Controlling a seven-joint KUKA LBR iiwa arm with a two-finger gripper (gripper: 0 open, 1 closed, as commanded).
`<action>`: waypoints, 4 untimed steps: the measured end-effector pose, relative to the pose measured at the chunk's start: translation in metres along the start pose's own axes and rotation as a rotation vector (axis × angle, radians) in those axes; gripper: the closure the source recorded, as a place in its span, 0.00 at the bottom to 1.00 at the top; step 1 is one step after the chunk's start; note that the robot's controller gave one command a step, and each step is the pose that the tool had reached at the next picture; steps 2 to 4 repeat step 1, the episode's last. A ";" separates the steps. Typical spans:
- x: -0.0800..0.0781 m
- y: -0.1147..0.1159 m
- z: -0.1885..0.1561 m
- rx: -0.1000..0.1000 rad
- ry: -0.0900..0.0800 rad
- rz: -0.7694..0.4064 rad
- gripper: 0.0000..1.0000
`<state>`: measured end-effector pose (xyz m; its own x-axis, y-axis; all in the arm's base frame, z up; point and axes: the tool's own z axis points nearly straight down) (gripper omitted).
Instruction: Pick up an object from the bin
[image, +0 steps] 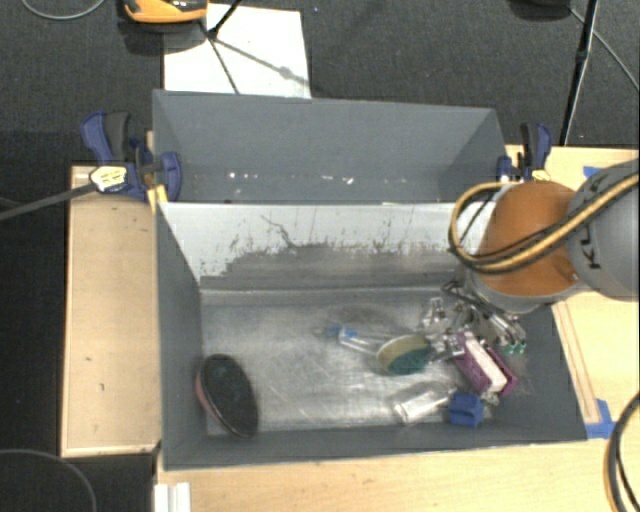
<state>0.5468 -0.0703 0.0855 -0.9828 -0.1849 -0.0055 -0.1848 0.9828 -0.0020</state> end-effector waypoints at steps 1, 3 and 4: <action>0.012 0.003 -0.131 0.001 -0.005 -0.144 1.00; 0.012 0.003 -0.131 0.001 -0.005 -0.144 1.00; 0.012 0.003 -0.131 0.001 -0.005 -0.144 1.00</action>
Offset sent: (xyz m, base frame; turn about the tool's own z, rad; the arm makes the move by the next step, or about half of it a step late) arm -0.0153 0.0011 0.1263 -0.1447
